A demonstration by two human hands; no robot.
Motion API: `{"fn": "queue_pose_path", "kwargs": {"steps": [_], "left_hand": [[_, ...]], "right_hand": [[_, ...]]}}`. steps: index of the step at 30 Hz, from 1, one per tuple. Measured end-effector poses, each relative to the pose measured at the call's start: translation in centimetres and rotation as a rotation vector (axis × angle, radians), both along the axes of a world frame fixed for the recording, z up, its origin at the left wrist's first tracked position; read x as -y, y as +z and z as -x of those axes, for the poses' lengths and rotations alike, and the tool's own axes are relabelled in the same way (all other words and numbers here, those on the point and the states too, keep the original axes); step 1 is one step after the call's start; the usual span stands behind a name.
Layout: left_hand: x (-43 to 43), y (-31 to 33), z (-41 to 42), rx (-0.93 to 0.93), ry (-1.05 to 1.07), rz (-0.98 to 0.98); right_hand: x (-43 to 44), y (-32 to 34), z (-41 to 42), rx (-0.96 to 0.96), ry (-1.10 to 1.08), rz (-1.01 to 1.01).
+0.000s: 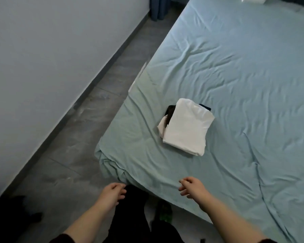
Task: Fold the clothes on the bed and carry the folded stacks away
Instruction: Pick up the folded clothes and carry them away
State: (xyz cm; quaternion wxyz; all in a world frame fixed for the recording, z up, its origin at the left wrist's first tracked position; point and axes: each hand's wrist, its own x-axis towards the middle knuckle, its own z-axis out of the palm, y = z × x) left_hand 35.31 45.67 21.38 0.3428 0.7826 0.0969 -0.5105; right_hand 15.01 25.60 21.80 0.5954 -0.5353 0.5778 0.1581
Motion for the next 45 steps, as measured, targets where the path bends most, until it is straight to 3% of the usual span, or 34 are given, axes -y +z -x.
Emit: {"fn": "queue_pose_path", "kwargs": {"steps": [9, 11, 13, 16, 19, 21, 24, 26, 28, 29, 31, 33, 39, 45], "left_hand": [[17.1, -3.7, -5.3, -0.002, -0.310, 0.064], [21.4, -5.2, -5.2, 0.071, -0.445, 0.098], [25.8, -7.5, -4.8, 0.270, -0.687, 0.101], [31.8, -11.4, -3.3, 0.672, -0.982, 0.090], [35.7, -15.9, -1.8, 0.886, -1.176, 0.130], [35.9, -19.7, -2.4, 0.970, -1.406, 0.109], [35.0, -23.4, -5.6, 0.881, -1.650, -0.005], [34.6, -24.0, -6.8, 0.926, -1.613, 0.012], [34.3, -23.7, -6.7, 0.994, -1.374, 0.059], [34.4, -23.3, -6.7, 0.937, -1.191, 0.079], [35.3, -22.7, -7.4, 0.634, -0.808, 0.152], [36.7, -22.6, -8.2, 0.399, -0.567, 0.159], [38.0, -22.1, -6.3, 0.059, -0.312, 0.182], [29.0, -19.8, -2.7, -0.116, -0.279, 0.041]], "right_hand": [[6.5, -4.4, -3.5, -0.063, -0.348, 0.014], [9.0, -6.2, -4.0, -0.035, -0.393, 0.088], [12.0, -8.5, -4.7, -0.024, -0.372, 0.232], [16.4, -12.3, -6.3, -0.083, -0.188, 0.520], [19.3, -16.0, -8.4, -0.137, 0.175, 0.787], [20.2, -19.0, -8.1, -0.167, 0.465, 0.825], [20.5, -22.4, -5.2, -0.304, 0.744, 0.740], [20.7, -23.5, -3.9, -0.301, 0.710, 0.773], [20.8, -23.7, -3.9, -0.236, 0.410, 0.817], [21.1, -23.9, -3.9, -0.191, 0.154, 0.804], [22.2, -23.8, -3.6, -0.065, -0.373, 0.579], [23.5, -24.0, -3.4, 0.049, -0.662, 0.325], [23.7, -24.4, -4.5, 0.176, -0.826, 0.128], [14.7, -21.8, -0.4, 0.063, -0.804, -0.099]]}}
